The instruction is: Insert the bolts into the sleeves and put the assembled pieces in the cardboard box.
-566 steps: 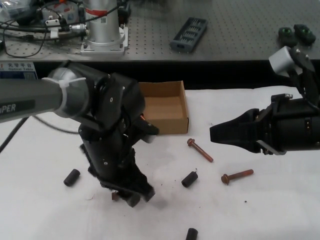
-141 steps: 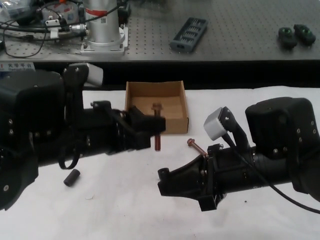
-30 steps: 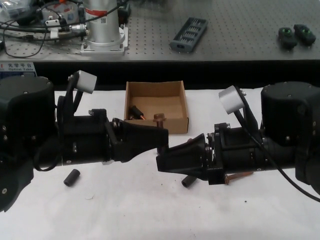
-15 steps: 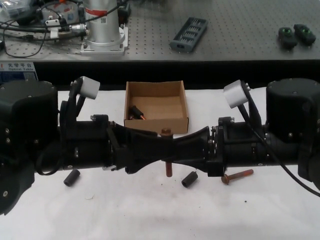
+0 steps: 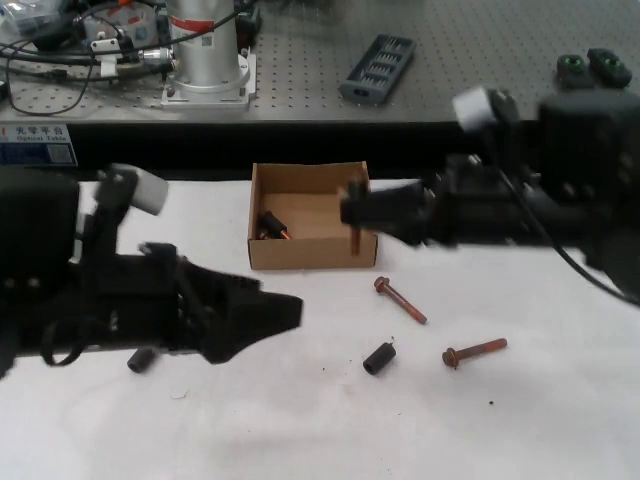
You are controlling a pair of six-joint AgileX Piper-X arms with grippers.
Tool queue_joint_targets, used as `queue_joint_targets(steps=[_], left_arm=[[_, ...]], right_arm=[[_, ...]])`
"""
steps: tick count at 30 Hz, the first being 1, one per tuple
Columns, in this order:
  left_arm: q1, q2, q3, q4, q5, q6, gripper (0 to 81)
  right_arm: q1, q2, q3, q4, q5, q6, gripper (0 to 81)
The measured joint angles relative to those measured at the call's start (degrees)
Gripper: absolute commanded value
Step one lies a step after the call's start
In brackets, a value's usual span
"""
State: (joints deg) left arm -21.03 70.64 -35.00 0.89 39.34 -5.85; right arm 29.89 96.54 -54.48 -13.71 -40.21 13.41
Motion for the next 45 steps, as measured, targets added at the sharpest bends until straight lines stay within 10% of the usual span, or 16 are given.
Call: queue_joint_targets(steps=[14, 27, 33, 45], left_arm=[[0.2, -14.3, 0.0, 20.0, -13.0, 3.4, 48.2], [0.2, -14.7, 0.0, 20.9, -13.2, -2.0, 48.2], [0.2, -14.7, 0.0, 20.9, -12.2, -2.8, 48.2], [0.2, -14.7, 0.0, 21.0, -7.0, -5.4, 48.2]], right_arm=[[-0.1, 32.8, -46.6, 24.1, 11.9, 9.0, 4.4], [-0.1, 35.5, -52.0, 29.0, 14.5, 11.4, 1.4], [-0.1, 35.5, -52.2, 29.0, 15.3, 13.3, 53.9], [-0.5, 33.7, -52.2, 34.1, 14.8, 16.7, 42.9]])
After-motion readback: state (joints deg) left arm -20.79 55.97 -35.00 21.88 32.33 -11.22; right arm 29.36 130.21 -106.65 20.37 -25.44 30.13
